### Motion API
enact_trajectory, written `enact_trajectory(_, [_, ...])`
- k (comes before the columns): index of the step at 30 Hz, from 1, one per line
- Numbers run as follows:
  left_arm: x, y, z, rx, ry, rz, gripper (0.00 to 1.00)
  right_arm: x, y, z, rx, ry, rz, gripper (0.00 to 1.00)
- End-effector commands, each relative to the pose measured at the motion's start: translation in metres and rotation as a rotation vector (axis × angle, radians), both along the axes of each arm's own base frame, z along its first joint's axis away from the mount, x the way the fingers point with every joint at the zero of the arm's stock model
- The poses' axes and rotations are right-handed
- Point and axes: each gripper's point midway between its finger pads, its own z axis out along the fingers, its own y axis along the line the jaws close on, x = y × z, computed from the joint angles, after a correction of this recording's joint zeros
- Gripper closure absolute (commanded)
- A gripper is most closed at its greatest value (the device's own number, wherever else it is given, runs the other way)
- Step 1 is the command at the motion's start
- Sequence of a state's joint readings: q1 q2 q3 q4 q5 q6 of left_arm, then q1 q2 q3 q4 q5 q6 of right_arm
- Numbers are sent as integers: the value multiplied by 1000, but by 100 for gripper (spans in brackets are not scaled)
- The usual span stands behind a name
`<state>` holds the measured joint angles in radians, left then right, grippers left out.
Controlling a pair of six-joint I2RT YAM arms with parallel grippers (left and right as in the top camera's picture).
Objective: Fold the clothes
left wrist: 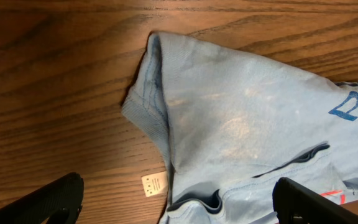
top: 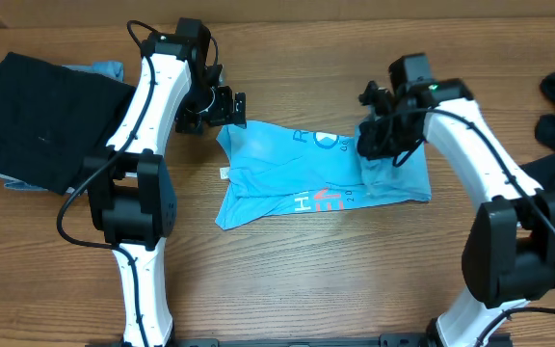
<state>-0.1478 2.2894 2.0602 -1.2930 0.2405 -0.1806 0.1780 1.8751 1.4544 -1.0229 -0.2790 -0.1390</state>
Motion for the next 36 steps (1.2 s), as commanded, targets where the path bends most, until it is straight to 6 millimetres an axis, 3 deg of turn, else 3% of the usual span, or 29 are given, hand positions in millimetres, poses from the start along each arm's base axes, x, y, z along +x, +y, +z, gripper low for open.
enact_trajectory(1, [4,-1,3,-13,-12,-6,0,-9,16,-13,1,-5,33,90])
enact_trajectory(3, [4,-1,3,-13,-12,-6,0,-13,20,-23,2,-8,45,54])
enact_trajectory(4, [4,-1,3,-13,-12,-6,0,-12,20,-26,3,-13,45,42])
enact_trajectory(6, [4,-1,3,-13,-12,-6,0,-7,23,-28,22,-43,48,23])
enact_trajectory(8, [4,-1,3,-13,-12,-6,0,2,38,-18,111,-85,78,17])
enact_trajectory(11, [4,-1,3,-13,-12,-6,0,10,36,-6,156,-98,67,18])
enact_trajectory(13, [4,-1,3,-13,-12,-6,0,5,35,9,266,-49,47,23])
enact_trajectory(15, [4,-1,3,-13,-12,-6,0,-3,27,9,279,0,21,27])
enact_trajectory(17, [4,-1,3,-13,-12,-6,0,-13,14,3,258,60,-15,32])
enact_trajectory(20, [4,-1,3,-13,-12,-6,0,-22,11,-9,257,86,-26,48])
enact_trajectory(23, [4,-1,3,-13,-12,-6,0,-30,23,-24,306,90,-12,63])
enact_trajectory(26, [4,-1,3,-13,-11,-6,0,-41,30,-45,341,89,-5,69])
enact_trajectory(29, [4,-1,3,-13,-12,-6,0,-51,35,-69,382,83,-45,70])
enact_trajectory(32, [4,-1,3,-13,-12,-6,0,-65,48,-74,496,73,-12,70])
enact_trajectory(36, [4,-1,3,-13,-11,-6,0,-71,48,-80,508,68,-5,70])
